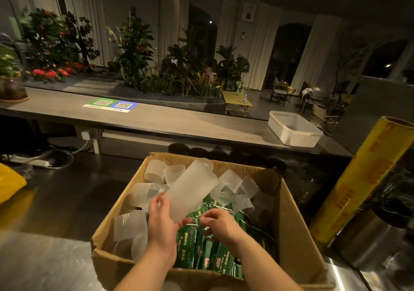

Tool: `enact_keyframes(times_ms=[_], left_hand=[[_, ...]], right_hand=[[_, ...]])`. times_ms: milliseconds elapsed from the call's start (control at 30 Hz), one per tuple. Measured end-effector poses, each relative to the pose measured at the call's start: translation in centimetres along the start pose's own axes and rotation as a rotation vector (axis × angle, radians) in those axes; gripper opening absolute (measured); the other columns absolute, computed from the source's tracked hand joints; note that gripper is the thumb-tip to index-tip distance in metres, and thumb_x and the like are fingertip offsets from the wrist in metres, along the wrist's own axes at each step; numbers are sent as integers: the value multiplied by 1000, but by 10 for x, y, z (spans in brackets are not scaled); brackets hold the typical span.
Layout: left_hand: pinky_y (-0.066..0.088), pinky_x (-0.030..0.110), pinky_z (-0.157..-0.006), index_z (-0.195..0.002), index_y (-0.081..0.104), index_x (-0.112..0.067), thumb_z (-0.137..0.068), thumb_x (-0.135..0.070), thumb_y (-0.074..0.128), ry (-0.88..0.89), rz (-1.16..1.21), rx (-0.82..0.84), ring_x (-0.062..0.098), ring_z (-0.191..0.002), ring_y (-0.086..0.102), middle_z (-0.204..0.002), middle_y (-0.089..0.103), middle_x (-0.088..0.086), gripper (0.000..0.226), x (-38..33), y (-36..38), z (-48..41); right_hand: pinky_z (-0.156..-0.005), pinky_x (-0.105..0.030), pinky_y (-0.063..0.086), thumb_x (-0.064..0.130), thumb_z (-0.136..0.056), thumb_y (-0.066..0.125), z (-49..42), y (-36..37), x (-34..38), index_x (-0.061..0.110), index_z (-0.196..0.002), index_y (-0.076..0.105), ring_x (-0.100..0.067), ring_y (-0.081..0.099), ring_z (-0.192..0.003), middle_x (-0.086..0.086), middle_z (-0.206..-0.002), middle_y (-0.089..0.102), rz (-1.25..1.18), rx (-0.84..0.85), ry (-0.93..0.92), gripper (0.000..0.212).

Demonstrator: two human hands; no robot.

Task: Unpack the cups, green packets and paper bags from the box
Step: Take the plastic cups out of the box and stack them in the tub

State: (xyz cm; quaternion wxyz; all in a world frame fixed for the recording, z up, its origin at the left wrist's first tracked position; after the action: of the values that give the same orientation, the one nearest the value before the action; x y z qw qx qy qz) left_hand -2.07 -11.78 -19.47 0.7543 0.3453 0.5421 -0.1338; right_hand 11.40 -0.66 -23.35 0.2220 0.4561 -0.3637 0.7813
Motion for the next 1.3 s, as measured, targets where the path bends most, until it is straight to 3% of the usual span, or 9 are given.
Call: enact_keyframes(times_ms=[267,433,500,600,800,900,967,1133,1300], left_hand=[[49,38,-73,-128,53,-32,-111,-40,31,51,85,63,32,-102,57,-127,53,11,29,-34,-40,-22],[50,40,-75,-129,58,-35,-109,-42,33,-72,201,123,35,-108,57,-133,55,13,33,-30,-52,-24],[51,40,-79,-128,59,-33,-103,-51,37,-80,207,176,36,-111,58,-132,58,13,38,-34,-53,-22],[53,41,-78,-132,58,-32,-92,-62,39,-78,174,215,36,-113,61,-130,61,13,53,-35,-55,-21],[58,39,-72,-126,57,-34,-91,-61,48,-7,13,206,40,-112,62,-131,55,12,45,-25,-60,-24],[61,45,-76,-123,56,-40,-88,-62,54,19,-59,129,37,-110,62,-129,53,8,41,-22,-65,-28],[63,50,-80,-115,55,-49,-86,-65,56,51,-139,76,34,-108,64,-127,53,3,33,-23,-69,-30],[64,43,-77,-123,48,-45,-90,-62,54,114,-320,92,28,-106,64,-126,51,-2,38,-23,-64,-25],[61,40,-85,-130,46,-42,-103,-43,52,153,-448,145,18,-109,57,-124,47,-9,27,-20,-59,-23]], right_hand=[[-54,-22,45,55,-90,70,-1,86,40,14,-96,69,-10,55,-61,-1,-86,68,381,230,74,42],[-44,-17,41,35,-96,68,-4,114,45,16,-86,62,-6,52,-54,1,-81,65,419,248,140,22],[-51,-19,40,30,-100,62,-2,116,42,17,-83,60,-7,53,-59,4,-87,67,367,267,211,22],[-63,-24,45,22,-99,57,-4,100,41,12,-91,61,-15,60,-76,-3,-95,66,124,204,172,13],[-89,-45,48,13,-95,62,4,27,39,0,-106,63,-30,60,-115,-19,-119,67,-518,-38,-3,17],[-105,-59,48,17,-91,61,10,0,29,1,-120,61,-40,67,-109,-22,-116,71,-1119,11,-18,32],[-104,-58,50,21,-88,62,13,-10,30,2,-125,60,-37,69,-106,-21,-114,73,-1264,11,-71,42],[-85,-40,49,24,-84,73,24,-17,60,10,-99,60,-31,58,-103,-13,-109,65,-814,-220,-252,24],[-84,-30,49,20,-98,64,30,-13,95,24,-124,59,-19,59,-114,0,-127,61,-394,-253,-395,27]])
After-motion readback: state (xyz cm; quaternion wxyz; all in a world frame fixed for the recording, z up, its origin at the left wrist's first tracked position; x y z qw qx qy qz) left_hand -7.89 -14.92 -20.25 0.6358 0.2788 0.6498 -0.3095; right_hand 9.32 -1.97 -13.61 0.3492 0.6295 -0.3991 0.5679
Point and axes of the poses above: each hand's wrist, its own z-axis away from the middle knuckle, its own y-axis out of the palm, x = y × z, the point moved 6 cm from there along -z, towards the middle knuckle
